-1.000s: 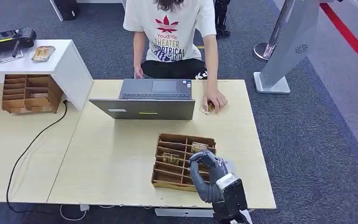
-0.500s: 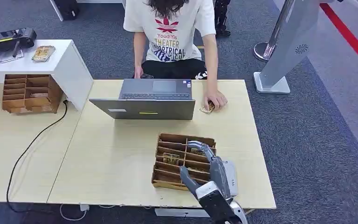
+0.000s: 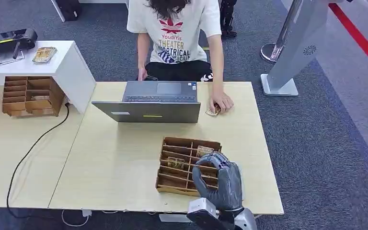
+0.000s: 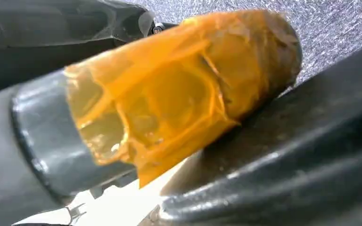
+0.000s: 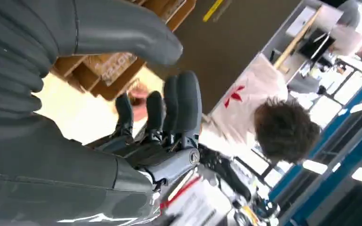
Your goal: Pass the card to the sensor for recognition and then transmit it.
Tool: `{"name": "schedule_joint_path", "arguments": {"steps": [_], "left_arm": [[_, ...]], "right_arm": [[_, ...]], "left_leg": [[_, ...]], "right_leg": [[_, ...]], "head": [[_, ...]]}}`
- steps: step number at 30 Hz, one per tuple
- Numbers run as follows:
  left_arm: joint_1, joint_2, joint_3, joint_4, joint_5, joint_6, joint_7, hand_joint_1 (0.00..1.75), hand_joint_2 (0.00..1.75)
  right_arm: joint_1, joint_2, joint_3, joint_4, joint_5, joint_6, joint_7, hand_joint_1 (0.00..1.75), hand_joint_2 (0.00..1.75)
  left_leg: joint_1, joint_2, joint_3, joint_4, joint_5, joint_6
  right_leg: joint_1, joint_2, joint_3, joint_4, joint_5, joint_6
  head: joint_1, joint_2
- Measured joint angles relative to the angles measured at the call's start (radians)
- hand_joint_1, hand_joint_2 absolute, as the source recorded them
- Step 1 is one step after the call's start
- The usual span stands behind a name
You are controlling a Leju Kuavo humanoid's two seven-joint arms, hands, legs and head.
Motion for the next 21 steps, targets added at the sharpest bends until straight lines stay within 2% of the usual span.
{"name": "schedule_joint_path", "arguments": {"steps": [1, 5, 8, 13, 17, 21], "left_arm": [[0.000, 0.000, 0.000, 0.000, -0.002, 0.000, 0.002, 0.00, 0.00], [-0.001, 0.000, 0.000, 0.000, -0.006, 0.000, 0.004, 0.00, 0.00], [-0.001, 0.000, 0.000, 0.000, -0.006, -0.001, 0.005, 0.00, 0.00], [-0.001, 0.000, 0.001, 0.000, -0.007, -0.001, 0.006, 0.00, 0.00], [-0.001, -0.001, 0.004, 0.000, -0.009, -0.001, 0.007, 0.00, 0.00], [-0.002, -0.002, 0.006, 0.000, -0.010, -0.001, 0.008, 0.00, 0.00]], "right_arm": [[0.000, 0.000, 0.000, 0.001, 0.027, -0.015, 0.010, 0.61, 1.75], [0.000, 0.000, 0.000, 0.008, 0.094, -0.051, 0.035, 0.59, 1.75], [0.000, 0.000, 0.002, 0.014, 0.143, -0.074, 0.055, 0.35, 1.75], [0.001, 0.000, 0.008, 0.028, 0.196, -0.092, 0.086, 0.37, 1.75], [0.001, -0.002, 0.018, 0.042, 0.234, -0.106, 0.106, 0.49, 1.75], [0.004, -0.006, 0.022, 0.055, 0.265, -0.121, 0.125, 0.49, 1.75]], "left_leg": [[0.000, 0.000, 0.000, 0.000, 0.000, 0.000], [0.000, 0.000, 0.000, 0.000, 0.000, 0.000], [0.000, 0.000, 0.000, 0.000, 0.000, 0.000], [0.000, 0.000, 0.000, 0.000, 0.000, 0.000], [0.000, 0.000, 0.000, 0.000, 0.000, 0.000], [0.000, 0.000, 0.000, 0.000, 0.000, 0.000]], "right_leg": [[0.000, 0.000, 0.000, 0.000, 0.000, 0.000], [0.000, 0.000, 0.000, 0.000, 0.000, 0.000], [0.000, 0.000, 0.000, 0.000, 0.000, 0.000], [0.000, 0.000, 0.000, 0.000, 0.000, 0.000], [0.000, 0.000, 0.000, 0.000, 0.000, 0.000], [0.000, 0.000, 0.000, 0.000, 0.000, 0.000]], "head": [[0.000, 0.000], [0.000, 0.000], [0.000, 0.000], [0.000, 0.000], [0.000, 0.000], [0.000, 0.000]]}}
